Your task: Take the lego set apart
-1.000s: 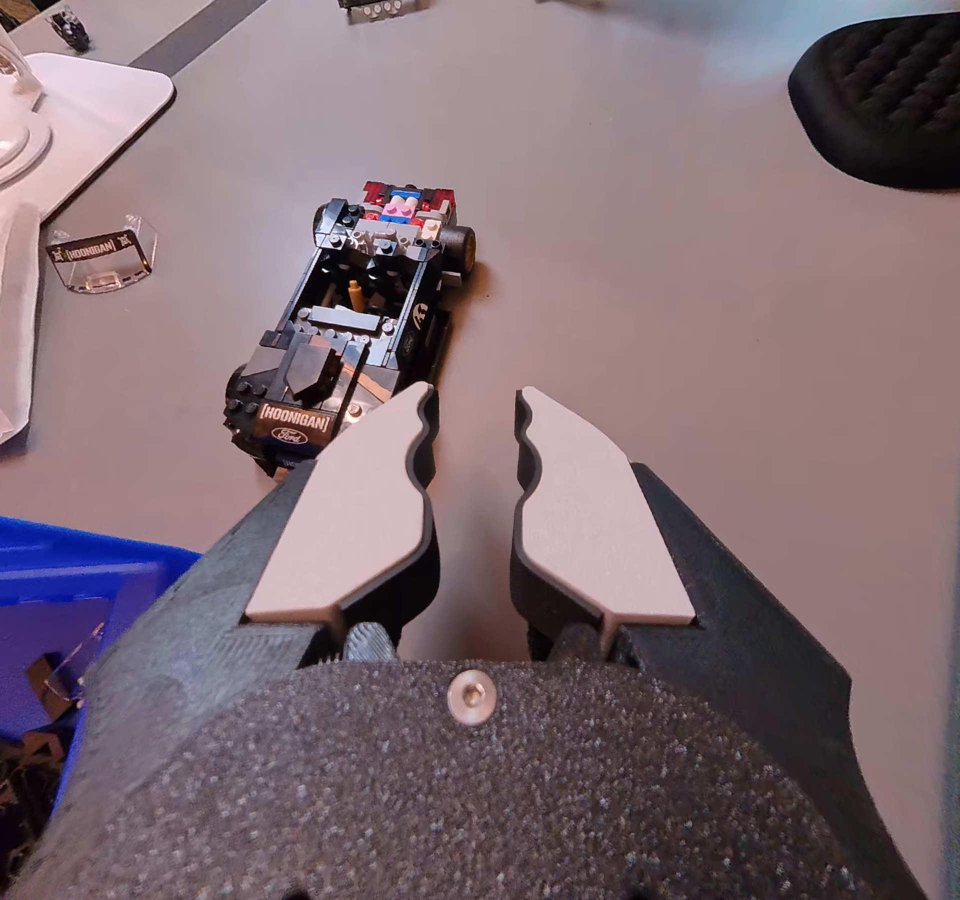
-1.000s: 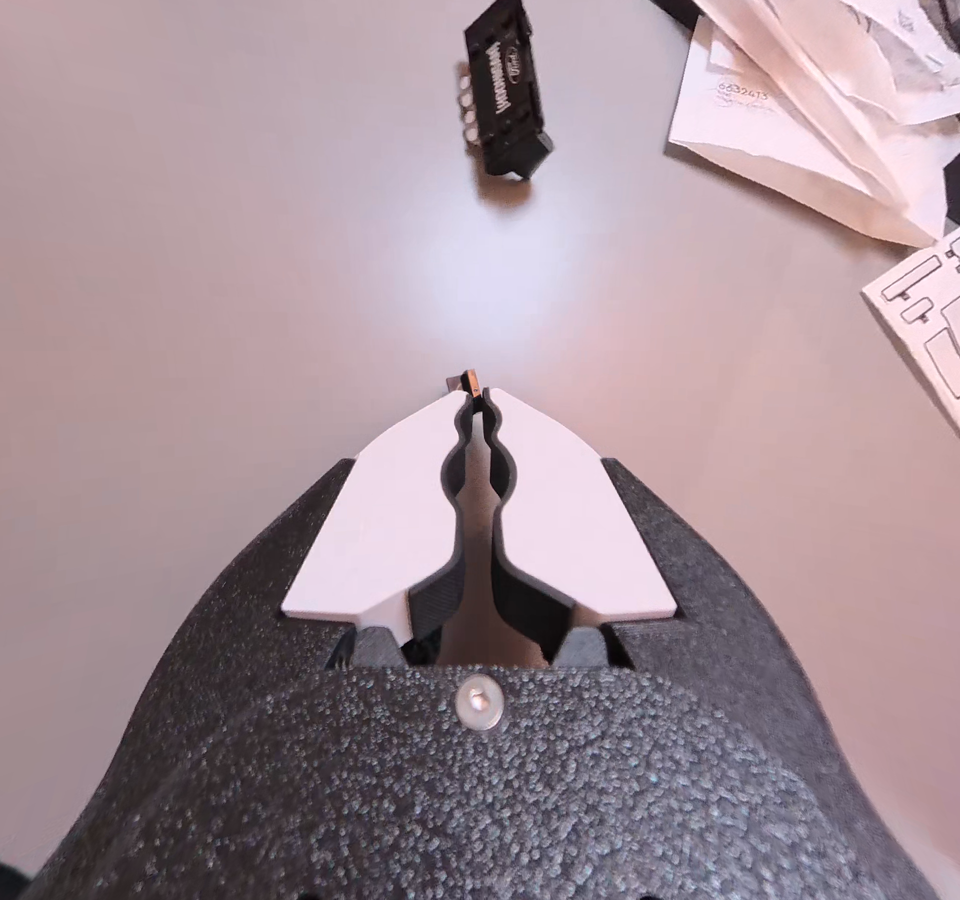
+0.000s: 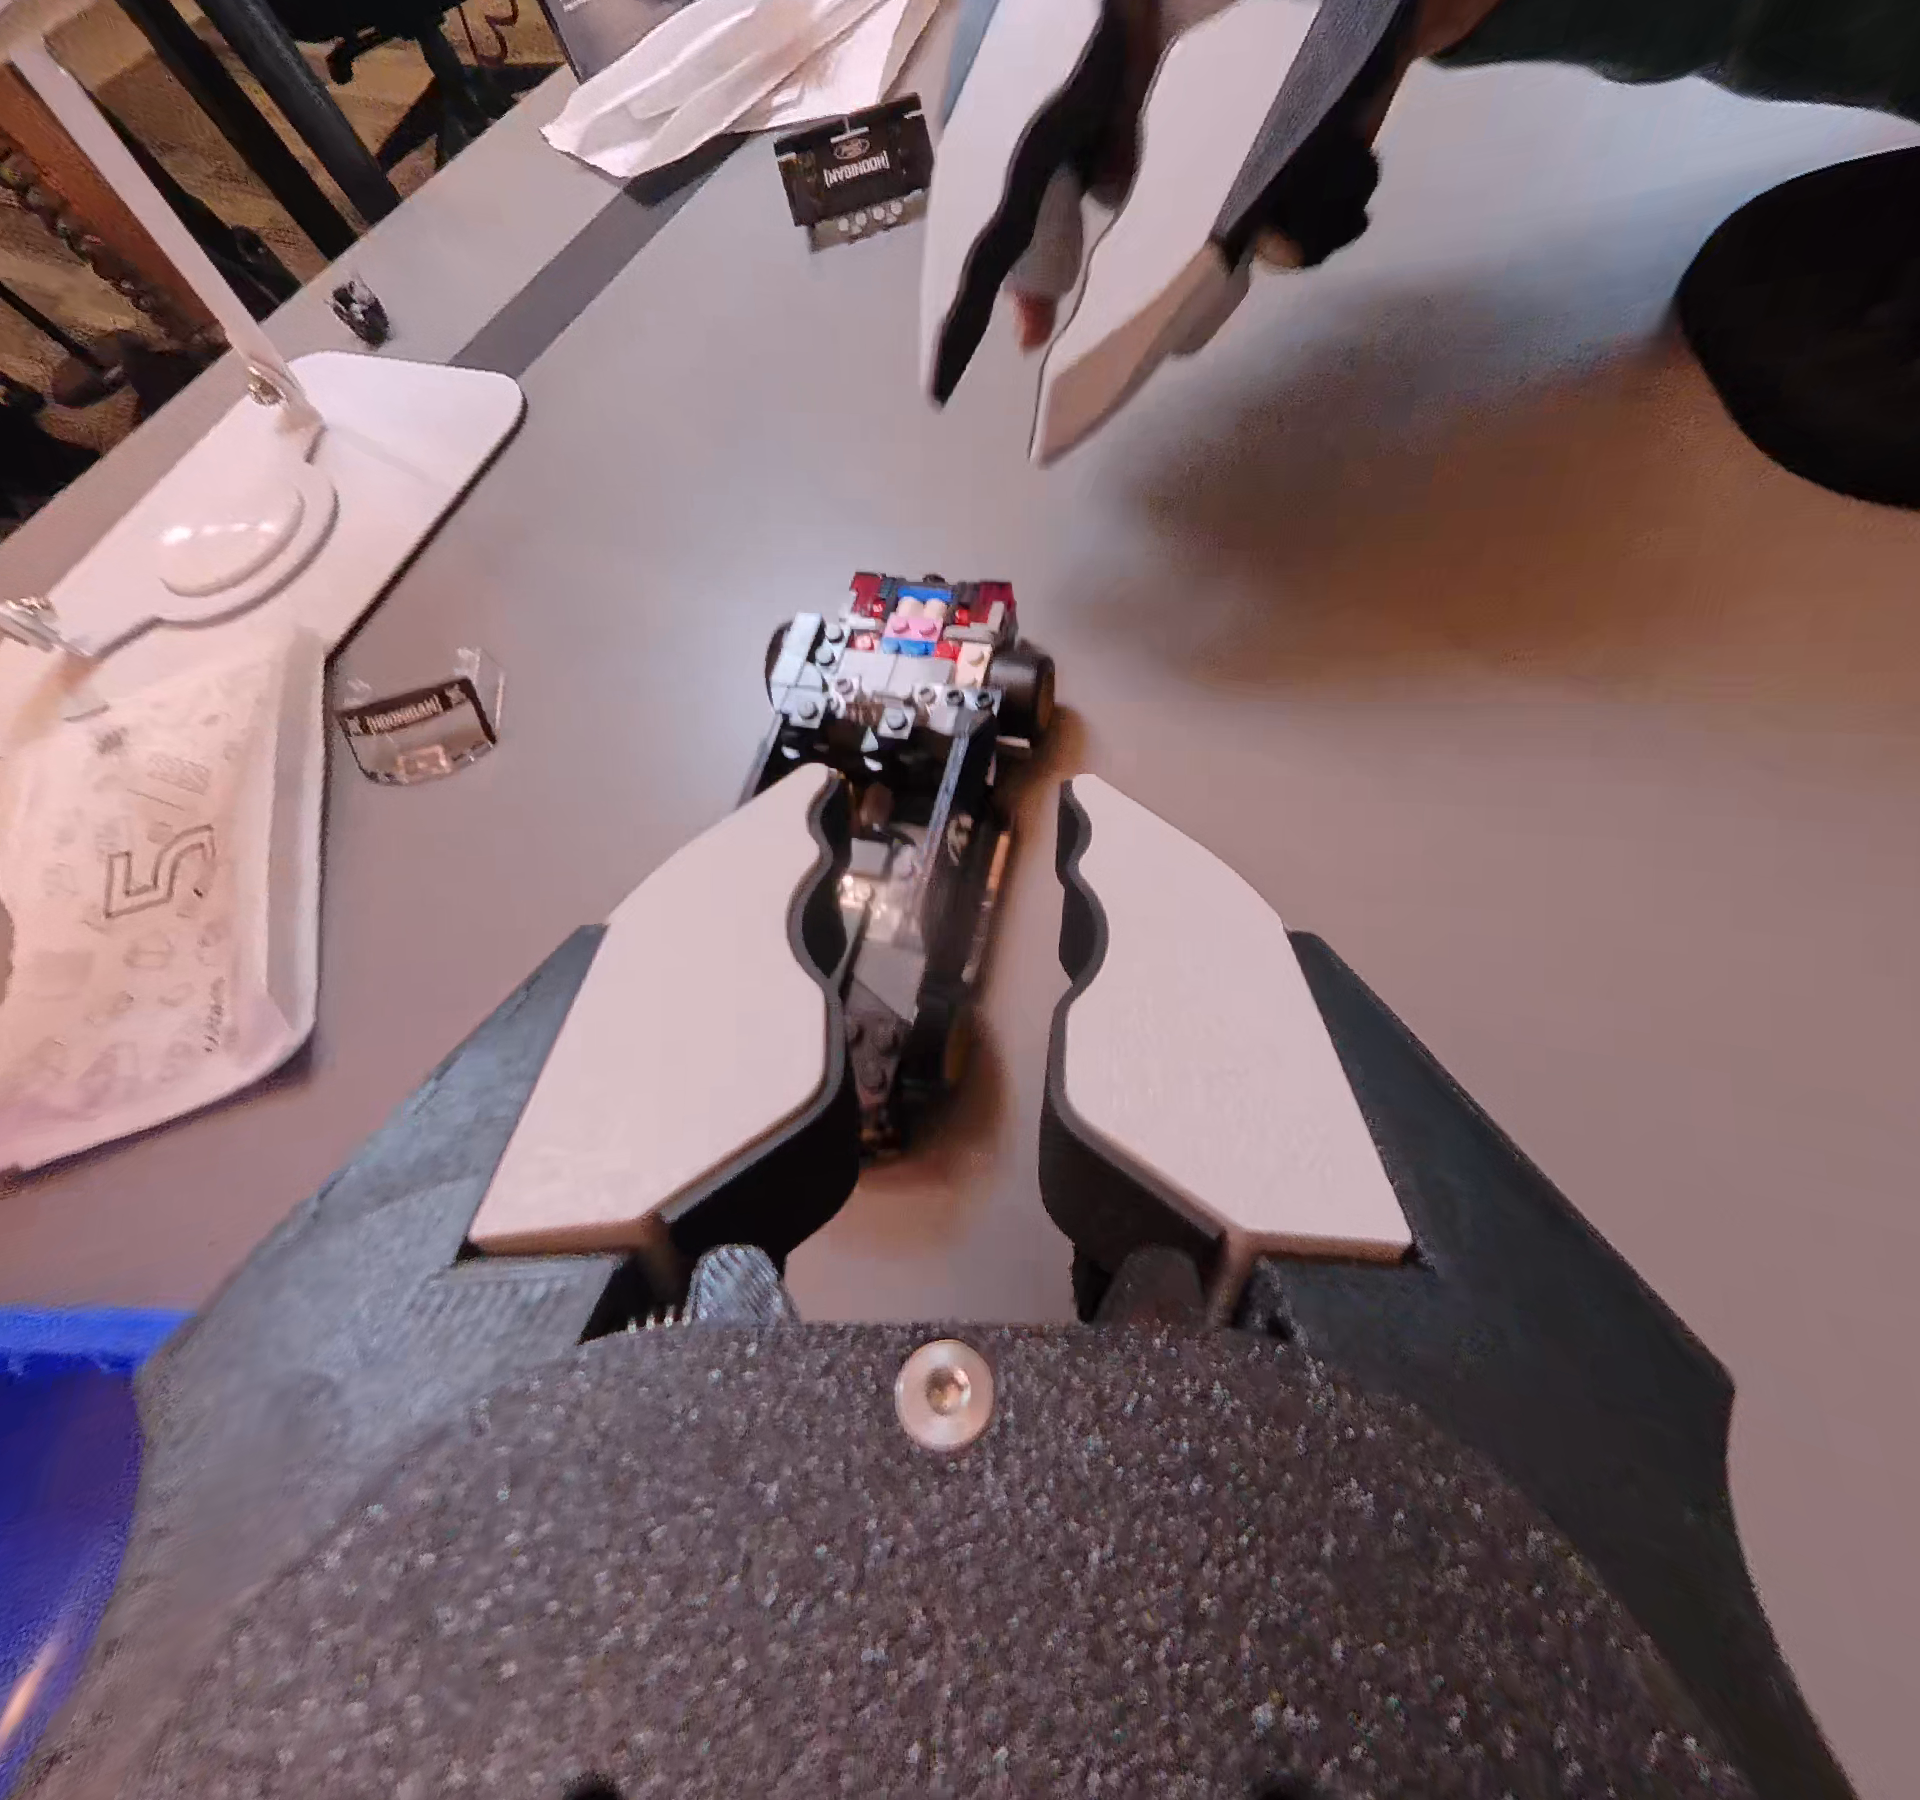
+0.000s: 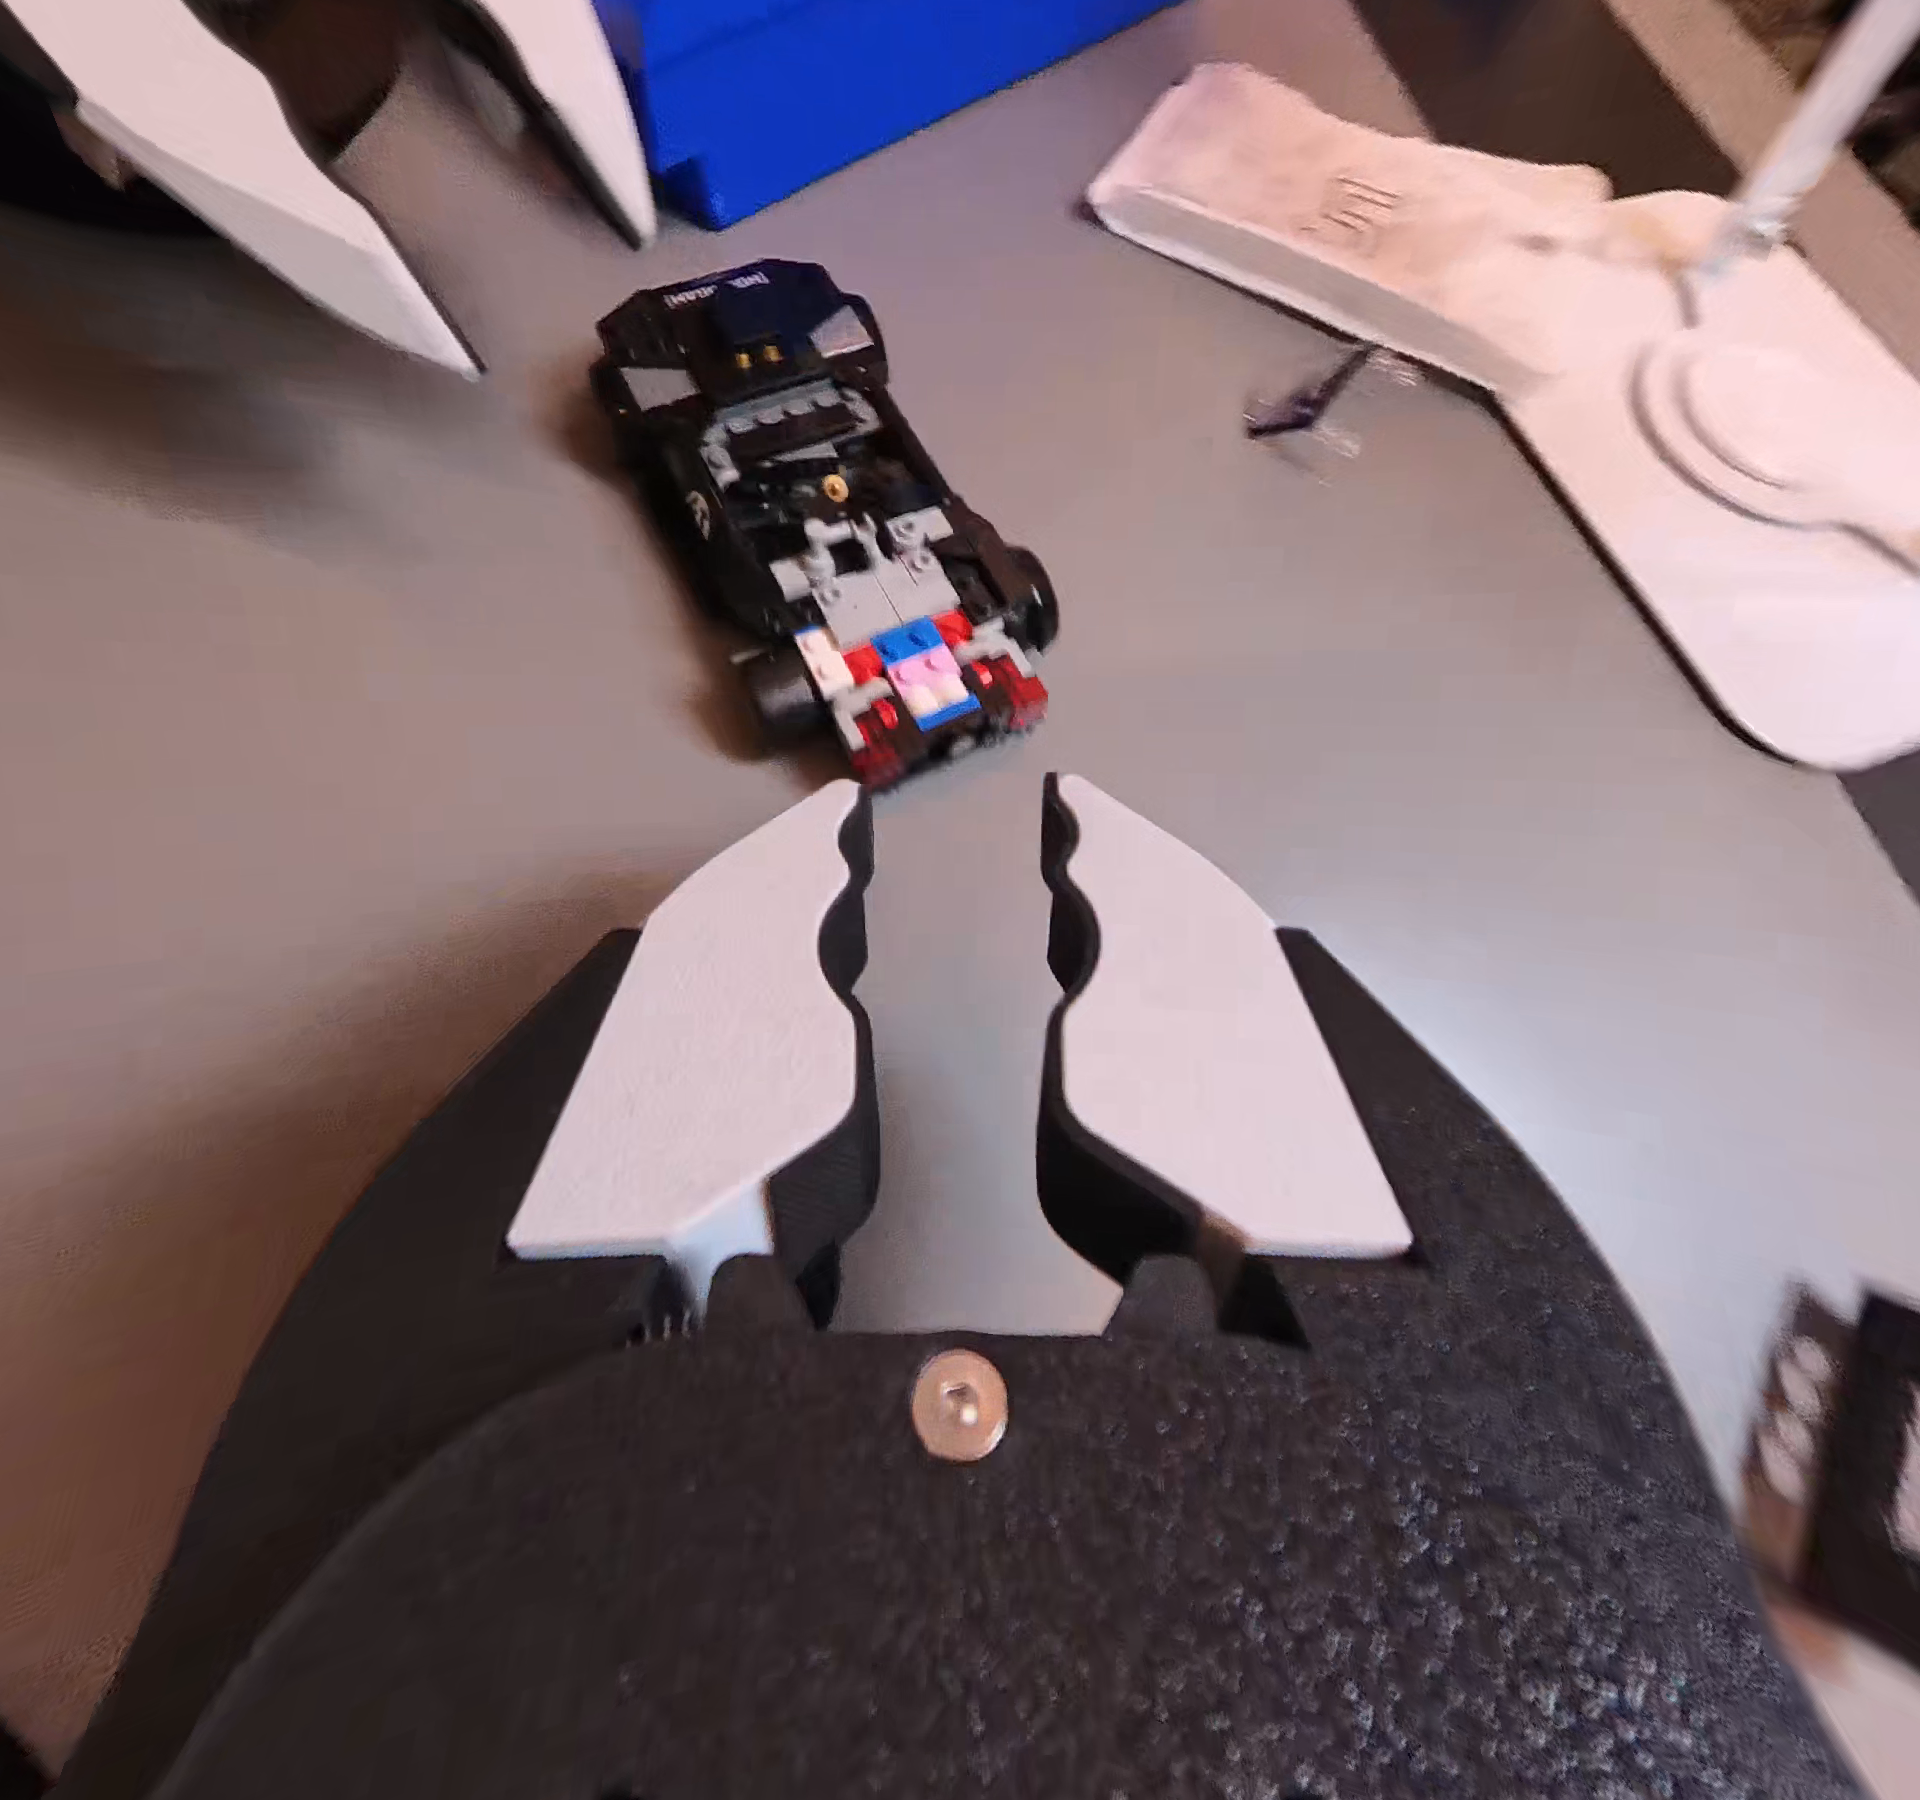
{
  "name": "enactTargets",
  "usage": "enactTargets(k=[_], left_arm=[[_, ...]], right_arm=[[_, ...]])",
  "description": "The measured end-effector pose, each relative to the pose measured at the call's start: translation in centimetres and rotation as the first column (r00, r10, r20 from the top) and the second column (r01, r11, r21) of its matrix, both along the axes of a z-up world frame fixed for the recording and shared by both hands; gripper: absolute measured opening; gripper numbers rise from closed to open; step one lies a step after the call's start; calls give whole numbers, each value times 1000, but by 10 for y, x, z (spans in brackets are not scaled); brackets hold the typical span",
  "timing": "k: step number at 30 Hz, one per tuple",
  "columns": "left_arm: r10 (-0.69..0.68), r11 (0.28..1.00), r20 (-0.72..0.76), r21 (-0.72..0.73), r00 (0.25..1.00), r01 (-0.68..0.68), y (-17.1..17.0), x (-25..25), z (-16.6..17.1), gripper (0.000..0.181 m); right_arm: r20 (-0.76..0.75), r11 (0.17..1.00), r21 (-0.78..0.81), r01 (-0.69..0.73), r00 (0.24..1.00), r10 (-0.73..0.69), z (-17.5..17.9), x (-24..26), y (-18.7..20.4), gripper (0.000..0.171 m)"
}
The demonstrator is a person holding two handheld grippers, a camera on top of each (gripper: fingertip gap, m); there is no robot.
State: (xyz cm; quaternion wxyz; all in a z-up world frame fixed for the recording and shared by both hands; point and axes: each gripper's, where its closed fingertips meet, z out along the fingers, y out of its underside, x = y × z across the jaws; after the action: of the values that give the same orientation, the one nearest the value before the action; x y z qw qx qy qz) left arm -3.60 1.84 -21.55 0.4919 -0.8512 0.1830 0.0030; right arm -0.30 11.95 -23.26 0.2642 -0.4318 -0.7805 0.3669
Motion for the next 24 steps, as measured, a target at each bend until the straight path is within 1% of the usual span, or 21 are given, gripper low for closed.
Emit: enactTargets(k=[1,4,6,9,11,16,18,20,21,22,24], left_arm=[[3,1000,-14,-14,1000,-3,6,1,1,40],[32,992,-32,-121,999,-35,21,-1,-7,46],[41,978,-44,-200,998,-49,29,-3,-18,57],[13,952,-106,-303,994,-45,35,-8,-34,72],[-6,936,-133,-349,991,-41,36,-10,-39,78],[-52,912,-145,-410,988,-12,36,-21,-36,78],[-96,895,-146,-445,985,21,37,-23,-37,78],[-138,864,-133,-501,982,53,37,-22,-43,80],[-162,850,-137,-522,977,67,38,-22,-46,80],[-186,835,-139,-544,973,82,39,-22,-50,80],[-226,803,-129,-586,966,110,39,-19,-57,80]], right_arm=[[9,1000,1,-25,1000,25,-3,-9,-3,31],[36,996,-27,-90,995,91,-7,-37,-8,29],[81,986,-79,-147,985,153,-9,-50,-13,27],[165,965,-85,-246,952,257,-19,-61,-21,25],[222,951,-73,-300,925,309,-26,-64,-23,23],[281,928,-46,-370,886,368,-26,-67,-22,13],[297,920,-30,-391,875,382,-26,-67,-22,13],[294,914,-13,-405,872,390,-26,-66,-23,12],[290,910,-8,-415,870,400,-25,-64,-24,8],[289,904,-10,-428,864,412,-24,-60,-26,0],[276,913,-4,-407,877,393,-26,-55,-28,0]])
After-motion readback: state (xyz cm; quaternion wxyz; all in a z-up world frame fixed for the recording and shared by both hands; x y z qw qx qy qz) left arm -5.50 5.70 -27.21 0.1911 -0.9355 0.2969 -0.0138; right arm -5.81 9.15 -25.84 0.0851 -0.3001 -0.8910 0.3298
